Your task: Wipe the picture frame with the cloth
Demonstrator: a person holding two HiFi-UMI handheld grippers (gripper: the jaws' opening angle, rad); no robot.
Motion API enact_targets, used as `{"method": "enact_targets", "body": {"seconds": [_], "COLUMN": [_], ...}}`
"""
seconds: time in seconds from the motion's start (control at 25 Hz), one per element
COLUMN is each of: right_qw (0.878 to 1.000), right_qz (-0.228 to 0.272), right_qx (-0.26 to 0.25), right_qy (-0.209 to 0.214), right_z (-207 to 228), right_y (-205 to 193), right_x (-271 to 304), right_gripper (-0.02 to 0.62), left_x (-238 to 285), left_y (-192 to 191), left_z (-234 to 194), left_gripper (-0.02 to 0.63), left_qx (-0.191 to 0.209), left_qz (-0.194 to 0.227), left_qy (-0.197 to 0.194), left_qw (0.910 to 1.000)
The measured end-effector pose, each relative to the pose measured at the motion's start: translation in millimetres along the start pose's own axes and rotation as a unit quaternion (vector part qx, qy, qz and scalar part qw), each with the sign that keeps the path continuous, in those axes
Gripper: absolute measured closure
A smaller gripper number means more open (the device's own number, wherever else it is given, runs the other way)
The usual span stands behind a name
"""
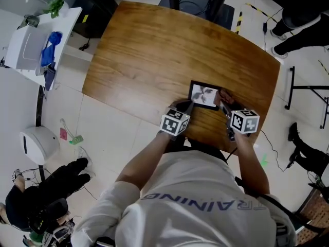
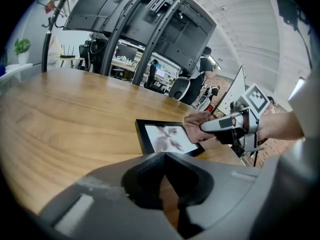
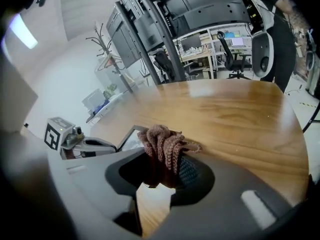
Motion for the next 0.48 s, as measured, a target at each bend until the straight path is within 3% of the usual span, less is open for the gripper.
{"method": "enact_targets", "body": {"seconds": [0.48], "right_qw": [0.999], "right_qz": [0.009], "right_qx": [0.031], "right_qy": [-0.008], "right_z": [13.4], "right_y": [-8.3], "right_x": [-7.2], "right_gripper": [0.468], "left_x": [-0.8], "left_y": [-1.6], "left_z": [-0.6], "left_gripper": [0.601], "left_qx": [-0.002], "left_qz": [0.003], "left_qy": [0.004], "left_qw": [1.0]}}
Point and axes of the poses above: the fingertips, and each gripper's own axes: x forward along the fingers, z to its right, y out of its top, the point moved 9 cm from there along -x, backward along the fingers, and after that the axes turned 8 degrees about -z, right-handed, at the moved point
